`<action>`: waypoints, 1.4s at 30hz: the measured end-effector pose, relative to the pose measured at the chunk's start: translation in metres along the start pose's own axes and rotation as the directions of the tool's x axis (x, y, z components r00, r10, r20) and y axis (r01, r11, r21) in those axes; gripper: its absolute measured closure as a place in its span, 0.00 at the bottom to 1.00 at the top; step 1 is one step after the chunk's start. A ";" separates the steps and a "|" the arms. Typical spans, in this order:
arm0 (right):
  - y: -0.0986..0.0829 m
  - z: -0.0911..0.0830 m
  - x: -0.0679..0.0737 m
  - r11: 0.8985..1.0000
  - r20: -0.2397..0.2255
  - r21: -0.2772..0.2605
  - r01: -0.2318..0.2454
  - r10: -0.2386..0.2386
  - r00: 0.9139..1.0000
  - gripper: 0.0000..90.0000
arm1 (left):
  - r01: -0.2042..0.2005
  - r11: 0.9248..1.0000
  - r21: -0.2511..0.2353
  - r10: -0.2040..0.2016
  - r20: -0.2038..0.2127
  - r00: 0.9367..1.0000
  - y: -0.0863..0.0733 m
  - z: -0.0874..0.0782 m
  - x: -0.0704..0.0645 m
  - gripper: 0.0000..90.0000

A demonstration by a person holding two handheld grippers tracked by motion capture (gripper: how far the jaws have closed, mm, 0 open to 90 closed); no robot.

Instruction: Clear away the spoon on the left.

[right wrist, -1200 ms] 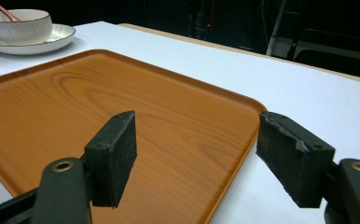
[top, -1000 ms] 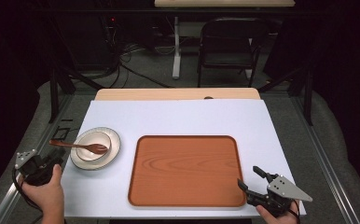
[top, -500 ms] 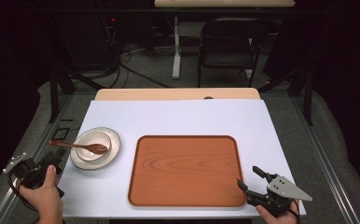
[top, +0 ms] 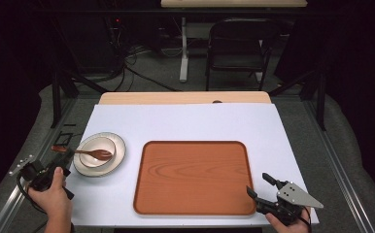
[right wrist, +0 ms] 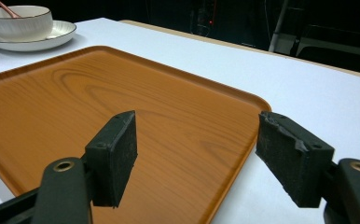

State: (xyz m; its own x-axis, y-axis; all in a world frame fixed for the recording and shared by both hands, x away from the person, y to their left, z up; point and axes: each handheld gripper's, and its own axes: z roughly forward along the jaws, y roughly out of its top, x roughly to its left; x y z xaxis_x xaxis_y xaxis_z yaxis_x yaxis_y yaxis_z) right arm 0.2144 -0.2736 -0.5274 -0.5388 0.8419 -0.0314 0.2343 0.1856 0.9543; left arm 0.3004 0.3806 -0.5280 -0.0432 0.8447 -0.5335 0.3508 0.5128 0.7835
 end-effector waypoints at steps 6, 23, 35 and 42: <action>0.000 0.000 0.000 1.000 -0.001 0.006 0.004 -0.004 1.000 0.32 | 0.025 1.000 0.013 -0.025 -0.004 1.000 -0.002 0.010 0.004 0.53; 0.000 -0.001 -0.001 1.000 0.002 0.000 0.000 0.000 1.000 0.32 | 0.041 0.997 -0.065 -0.041 0.003 0.999 -0.002 0.013 0.006 0.76; 0.000 -0.001 0.000 1.000 0.002 -0.001 -0.002 0.002 1.000 0.32 | 0.063 0.992 -0.110 -0.061 0.017 0.998 -0.002 0.011 0.001 0.87; 0.000 -0.002 0.000 1.000 0.002 -0.003 0.000 0.000 1.000 0.32 | 0.101 0.987 -0.123 -0.095 0.056 0.994 -0.003 0.009 0.001 0.89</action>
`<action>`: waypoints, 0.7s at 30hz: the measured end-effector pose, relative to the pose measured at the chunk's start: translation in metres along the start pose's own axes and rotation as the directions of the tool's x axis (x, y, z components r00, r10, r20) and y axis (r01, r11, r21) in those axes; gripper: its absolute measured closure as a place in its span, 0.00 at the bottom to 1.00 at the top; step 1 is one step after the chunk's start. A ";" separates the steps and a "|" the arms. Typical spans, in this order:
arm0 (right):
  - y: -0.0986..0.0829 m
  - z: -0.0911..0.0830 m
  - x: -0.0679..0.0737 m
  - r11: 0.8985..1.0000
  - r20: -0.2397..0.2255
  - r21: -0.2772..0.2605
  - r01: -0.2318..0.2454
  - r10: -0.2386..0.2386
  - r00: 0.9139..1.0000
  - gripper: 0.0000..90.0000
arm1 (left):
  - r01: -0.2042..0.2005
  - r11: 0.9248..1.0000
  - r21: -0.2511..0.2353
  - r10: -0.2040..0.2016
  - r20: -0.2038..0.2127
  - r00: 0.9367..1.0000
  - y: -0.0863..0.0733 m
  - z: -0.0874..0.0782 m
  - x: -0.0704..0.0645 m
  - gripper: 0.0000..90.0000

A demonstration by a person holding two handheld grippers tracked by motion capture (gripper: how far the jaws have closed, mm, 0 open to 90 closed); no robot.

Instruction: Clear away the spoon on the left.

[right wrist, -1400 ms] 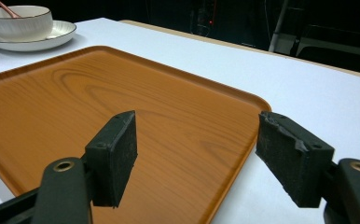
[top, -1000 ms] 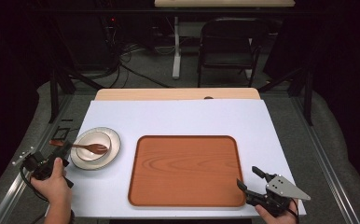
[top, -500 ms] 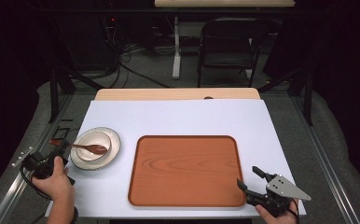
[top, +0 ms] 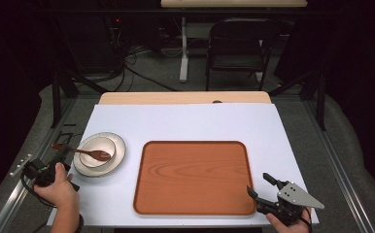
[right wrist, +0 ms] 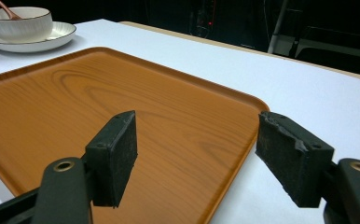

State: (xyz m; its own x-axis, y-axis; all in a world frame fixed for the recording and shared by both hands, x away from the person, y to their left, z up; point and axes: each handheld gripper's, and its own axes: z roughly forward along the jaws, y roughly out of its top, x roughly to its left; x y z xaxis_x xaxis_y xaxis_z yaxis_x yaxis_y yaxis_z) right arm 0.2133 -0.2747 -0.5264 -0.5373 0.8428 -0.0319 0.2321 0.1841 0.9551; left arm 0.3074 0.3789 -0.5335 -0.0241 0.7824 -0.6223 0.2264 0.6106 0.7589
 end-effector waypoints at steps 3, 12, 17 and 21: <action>0.000 0.000 0.000 1.000 0.000 -0.001 0.003 -0.003 1.000 0.32 | 0.011 1.000 -0.007 -0.011 0.022 1.000 0.001 -0.002 -0.001 0.91; 0.000 0.000 0.000 1.000 0.001 0.000 0.003 -0.003 1.000 0.32 | -0.009 1.000 -0.022 0.010 0.060 0.998 0.002 -0.006 -0.009 0.93; 0.000 0.000 0.000 1.000 0.001 -0.001 0.007 -0.007 1.000 0.32 | -0.065 0.997 -0.044 0.067 0.059 0.996 0.007 -0.011 -0.015 0.94; 0.000 0.000 0.000 1.000 0.001 0.001 0.007 -0.007 1.000 0.32 | -0.078 0.995 -0.062 0.082 0.061 0.995 0.010 -0.015 -0.019 0.93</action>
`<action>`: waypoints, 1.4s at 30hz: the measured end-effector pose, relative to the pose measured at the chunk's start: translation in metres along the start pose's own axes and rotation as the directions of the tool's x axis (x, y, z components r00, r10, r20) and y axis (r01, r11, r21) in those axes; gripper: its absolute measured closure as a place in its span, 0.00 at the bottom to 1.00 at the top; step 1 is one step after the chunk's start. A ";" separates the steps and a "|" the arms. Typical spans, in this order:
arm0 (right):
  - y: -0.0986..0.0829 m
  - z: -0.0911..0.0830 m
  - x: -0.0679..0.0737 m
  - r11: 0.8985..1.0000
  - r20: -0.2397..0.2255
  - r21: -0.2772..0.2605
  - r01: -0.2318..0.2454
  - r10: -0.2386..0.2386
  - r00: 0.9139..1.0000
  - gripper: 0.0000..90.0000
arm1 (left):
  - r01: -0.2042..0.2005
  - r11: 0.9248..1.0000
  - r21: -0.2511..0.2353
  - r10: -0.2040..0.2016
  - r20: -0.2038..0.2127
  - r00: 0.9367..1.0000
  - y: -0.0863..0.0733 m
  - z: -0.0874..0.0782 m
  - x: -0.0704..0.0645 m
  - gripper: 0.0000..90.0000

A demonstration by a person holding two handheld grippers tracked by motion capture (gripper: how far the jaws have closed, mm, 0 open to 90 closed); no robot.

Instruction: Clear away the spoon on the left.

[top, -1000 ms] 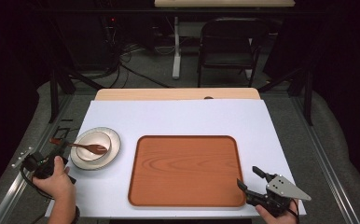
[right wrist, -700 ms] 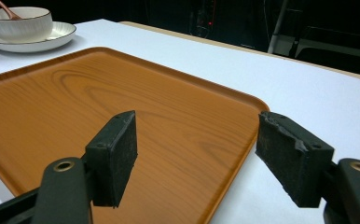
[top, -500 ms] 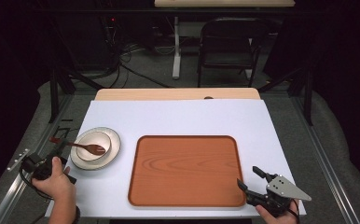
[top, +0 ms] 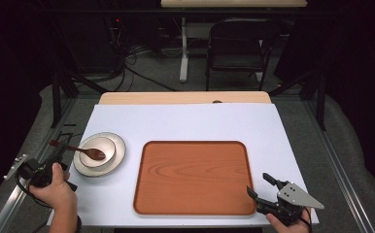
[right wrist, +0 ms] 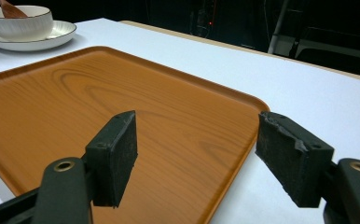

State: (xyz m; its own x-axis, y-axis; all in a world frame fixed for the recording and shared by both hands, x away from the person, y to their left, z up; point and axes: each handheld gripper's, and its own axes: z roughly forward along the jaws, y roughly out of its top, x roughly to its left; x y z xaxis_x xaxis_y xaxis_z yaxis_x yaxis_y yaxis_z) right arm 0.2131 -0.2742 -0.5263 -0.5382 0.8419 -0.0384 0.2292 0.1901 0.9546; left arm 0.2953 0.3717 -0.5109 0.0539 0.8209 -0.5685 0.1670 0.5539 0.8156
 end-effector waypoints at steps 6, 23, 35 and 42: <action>0.000 0.000 0.000 1.000 -0.002 -0.004 0.000 0.000 1.000 0.32 | -0.023 1.000 -0.018 0.023 0.021 1.000 0.005 -0.005 -0.008 0.94; 0.000 -0.001 0.000 1.000 -0.003 -0.005 0.000 0.000 1.000 0.32 | -0.274 0.961 -0.021 0.275 0.032 0.961 0.015 -0.014 -0.045 0.93; 0.000 -0.001 -0.001 1.000 -0.003 -0.007 -0.001 0.001 1.000 0.32 | -0.429 0.903 -0.012 0.430 0.026 0.903 0.014 -0.018 -0.071 0.93; 0.001 -0.001 -0.001 1.000 -0.001 -0.010 -0.001 0.001 1.000 0.32 | -0.517 0.856 0.000 0.517 0.042 0.855 0.011 -0.020 -0.093 0.93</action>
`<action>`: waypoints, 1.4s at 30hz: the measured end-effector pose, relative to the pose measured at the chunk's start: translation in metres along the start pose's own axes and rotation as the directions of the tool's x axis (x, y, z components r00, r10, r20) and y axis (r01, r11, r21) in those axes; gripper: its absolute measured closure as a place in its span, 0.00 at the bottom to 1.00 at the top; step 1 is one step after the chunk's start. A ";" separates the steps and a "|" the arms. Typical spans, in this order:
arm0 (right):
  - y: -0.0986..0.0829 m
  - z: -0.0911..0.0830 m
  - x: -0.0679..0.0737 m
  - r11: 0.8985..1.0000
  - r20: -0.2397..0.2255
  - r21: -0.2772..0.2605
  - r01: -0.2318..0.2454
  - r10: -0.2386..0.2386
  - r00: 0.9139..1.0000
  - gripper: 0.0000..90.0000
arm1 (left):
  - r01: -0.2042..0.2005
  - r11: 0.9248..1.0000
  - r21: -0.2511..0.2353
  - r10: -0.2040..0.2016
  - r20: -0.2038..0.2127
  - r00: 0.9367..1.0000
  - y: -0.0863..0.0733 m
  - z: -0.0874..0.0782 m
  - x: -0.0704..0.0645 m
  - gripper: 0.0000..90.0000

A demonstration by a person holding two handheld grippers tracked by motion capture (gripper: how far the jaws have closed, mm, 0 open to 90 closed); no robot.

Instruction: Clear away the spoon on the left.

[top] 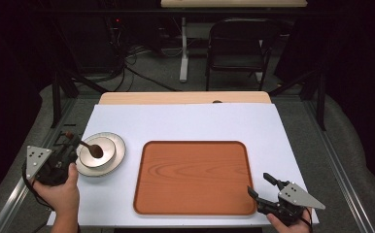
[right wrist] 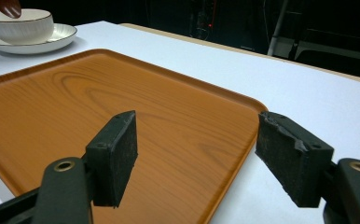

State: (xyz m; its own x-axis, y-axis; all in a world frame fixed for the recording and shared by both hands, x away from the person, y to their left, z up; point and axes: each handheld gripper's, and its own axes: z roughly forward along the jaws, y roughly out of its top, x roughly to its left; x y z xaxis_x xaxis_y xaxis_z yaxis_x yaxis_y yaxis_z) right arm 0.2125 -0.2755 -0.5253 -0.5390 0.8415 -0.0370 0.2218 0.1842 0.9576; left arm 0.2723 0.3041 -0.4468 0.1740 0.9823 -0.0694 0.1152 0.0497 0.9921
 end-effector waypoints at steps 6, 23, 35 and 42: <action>0.000 0.000 0.000 1.000 0.000 0.000 0.000 0.000 1.000 0.32 | -0.063 0.998 0.004 0.063 0.045 0.997 0.009 -0.003 -0.018 0.93; 0.000 0.000 0.000 1.000 0.001 0.000 -0.001 0.001 1.000 0.32 | -0.116 0.993 0.010 0.112 0.189 0.976 0.023 -0.009 -0.054 0.93; 0.000 0.000 0.000 1.000 0.001 -0.001 -0.003 0.003 1.000 0.32 | -0.126 0.989 0.074 0.093 0.341 0.935 0.017 -0.002 -0.082 0.93; 0.000 -0.001 0.000 1.000 0.000 -0.001 -0.005 0.005 1.000 0.32 | -0.127 0.987 0.099 0.077 0.404 0.912 0.015 -0.001 -0.093 0.93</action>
State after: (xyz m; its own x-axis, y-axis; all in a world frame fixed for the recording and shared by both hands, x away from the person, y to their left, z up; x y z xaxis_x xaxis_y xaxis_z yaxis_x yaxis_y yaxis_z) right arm 0.2121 -0.2760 -0.5250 -0.5374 0.8427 -0.0319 0.2237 0.1789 0.9581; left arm 0.2565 0.2132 -0.4257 0.5623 0.8264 -0.0296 0.1887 -0.0934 0.9776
